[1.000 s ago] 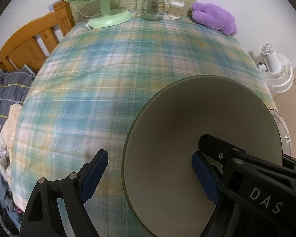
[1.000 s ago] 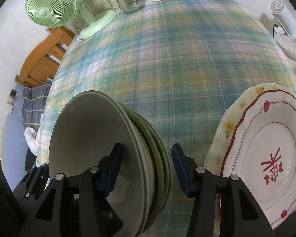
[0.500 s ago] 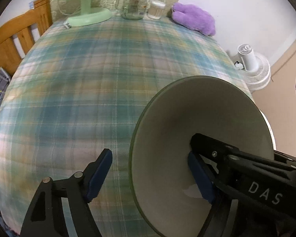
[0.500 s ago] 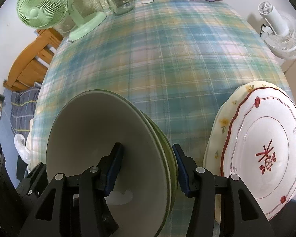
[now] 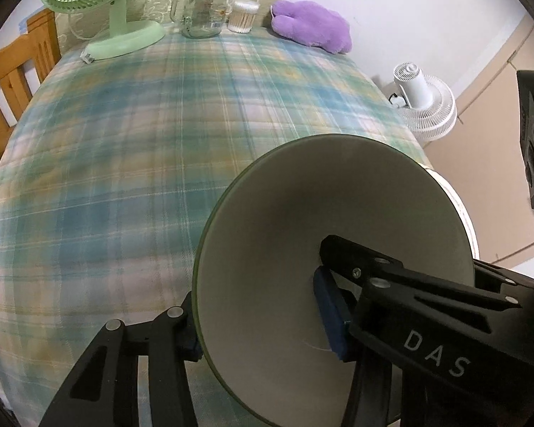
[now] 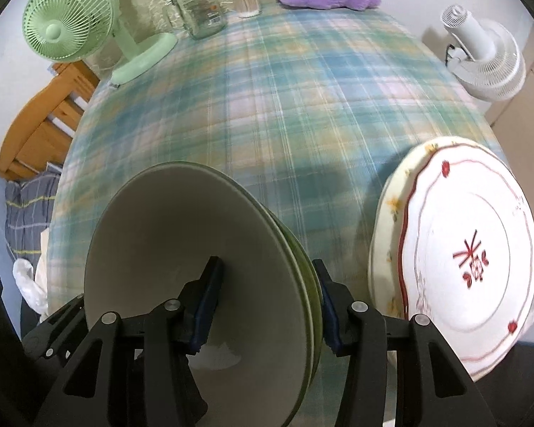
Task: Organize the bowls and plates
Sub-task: 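Lift the bowl stack with both tools and carry it over the plates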
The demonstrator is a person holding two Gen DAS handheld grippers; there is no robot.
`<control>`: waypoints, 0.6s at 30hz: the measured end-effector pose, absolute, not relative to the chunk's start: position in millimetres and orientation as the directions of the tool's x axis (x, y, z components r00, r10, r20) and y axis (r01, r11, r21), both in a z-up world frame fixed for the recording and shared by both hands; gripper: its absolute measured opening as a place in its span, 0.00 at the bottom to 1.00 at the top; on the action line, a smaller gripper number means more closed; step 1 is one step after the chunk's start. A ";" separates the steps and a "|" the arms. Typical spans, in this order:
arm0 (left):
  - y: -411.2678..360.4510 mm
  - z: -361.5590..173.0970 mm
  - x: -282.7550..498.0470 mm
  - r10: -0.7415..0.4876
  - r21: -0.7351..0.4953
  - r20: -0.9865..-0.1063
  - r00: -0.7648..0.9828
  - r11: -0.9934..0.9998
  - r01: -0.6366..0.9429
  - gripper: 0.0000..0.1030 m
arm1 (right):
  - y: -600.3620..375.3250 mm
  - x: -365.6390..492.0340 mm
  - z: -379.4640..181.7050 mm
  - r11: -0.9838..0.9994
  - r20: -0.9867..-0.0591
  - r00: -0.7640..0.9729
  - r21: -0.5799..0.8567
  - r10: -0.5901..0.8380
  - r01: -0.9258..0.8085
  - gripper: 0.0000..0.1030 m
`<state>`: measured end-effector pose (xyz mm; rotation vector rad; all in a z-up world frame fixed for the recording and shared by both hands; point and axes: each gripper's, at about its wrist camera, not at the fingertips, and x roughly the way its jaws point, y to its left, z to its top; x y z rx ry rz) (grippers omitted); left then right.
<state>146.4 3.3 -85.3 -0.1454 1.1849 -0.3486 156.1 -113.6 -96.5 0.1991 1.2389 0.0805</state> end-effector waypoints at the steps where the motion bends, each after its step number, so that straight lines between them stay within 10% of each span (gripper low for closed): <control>1: 4.7 -82.8 144.6 -0.344 -0.293 -0.879 0.330 0.936 0.195 0.50 | -112.7 153.4 -94.8 0.980 -0.930 0.327 0.193 0.165 0.054 0.50; 18: 13.1 -40.3 128.3 -0.318 -0.234 -0.854 0.411 0.942 0.242 0.51 | -99.5 129.6 -49.3 0.972 -0.899 0.400 0.222 0.177 0.070 0.50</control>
